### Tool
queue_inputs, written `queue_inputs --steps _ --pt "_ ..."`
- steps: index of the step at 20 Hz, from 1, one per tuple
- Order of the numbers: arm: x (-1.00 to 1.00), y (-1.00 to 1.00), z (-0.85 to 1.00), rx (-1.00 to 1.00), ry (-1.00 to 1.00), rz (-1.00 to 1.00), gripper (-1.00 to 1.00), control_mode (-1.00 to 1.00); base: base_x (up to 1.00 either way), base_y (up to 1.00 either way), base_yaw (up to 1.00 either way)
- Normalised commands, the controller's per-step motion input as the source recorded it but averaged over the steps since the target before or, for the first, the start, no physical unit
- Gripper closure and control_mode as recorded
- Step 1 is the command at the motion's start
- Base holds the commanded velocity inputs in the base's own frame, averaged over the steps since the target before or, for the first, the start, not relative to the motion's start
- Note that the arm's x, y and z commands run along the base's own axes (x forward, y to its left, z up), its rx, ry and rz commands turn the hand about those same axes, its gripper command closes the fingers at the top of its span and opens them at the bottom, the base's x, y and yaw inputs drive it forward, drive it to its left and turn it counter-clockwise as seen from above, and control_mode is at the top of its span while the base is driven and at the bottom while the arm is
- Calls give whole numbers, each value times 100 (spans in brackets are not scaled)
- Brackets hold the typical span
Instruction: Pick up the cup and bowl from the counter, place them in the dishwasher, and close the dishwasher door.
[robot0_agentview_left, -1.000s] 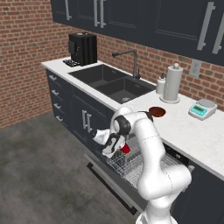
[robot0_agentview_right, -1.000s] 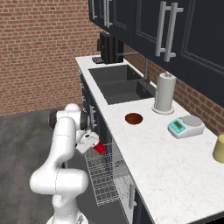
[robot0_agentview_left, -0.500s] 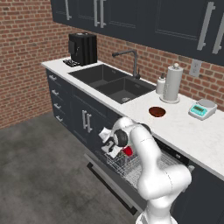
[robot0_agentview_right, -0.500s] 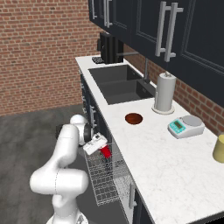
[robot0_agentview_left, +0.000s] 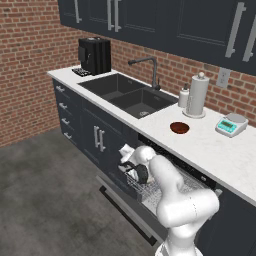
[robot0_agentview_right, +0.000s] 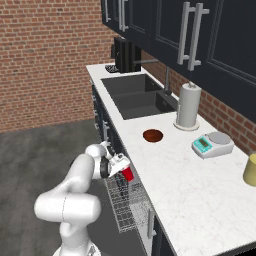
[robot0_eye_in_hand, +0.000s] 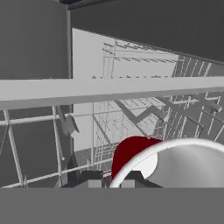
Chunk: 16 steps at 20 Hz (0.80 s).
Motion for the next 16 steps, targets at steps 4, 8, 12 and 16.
queue_inputs --steps 4,8,12,16 --pt "-3 5 -7 0 0 0 -100 -100 0 0 0" --pt "-33 21 1 0 0 0 -100 -100 0 0 0" --pt "-53 36 19 0 -1 0 -100 -100 0 0 0" --pt "-61 34 50 0 -6 0 -100 -100 0 0 0"
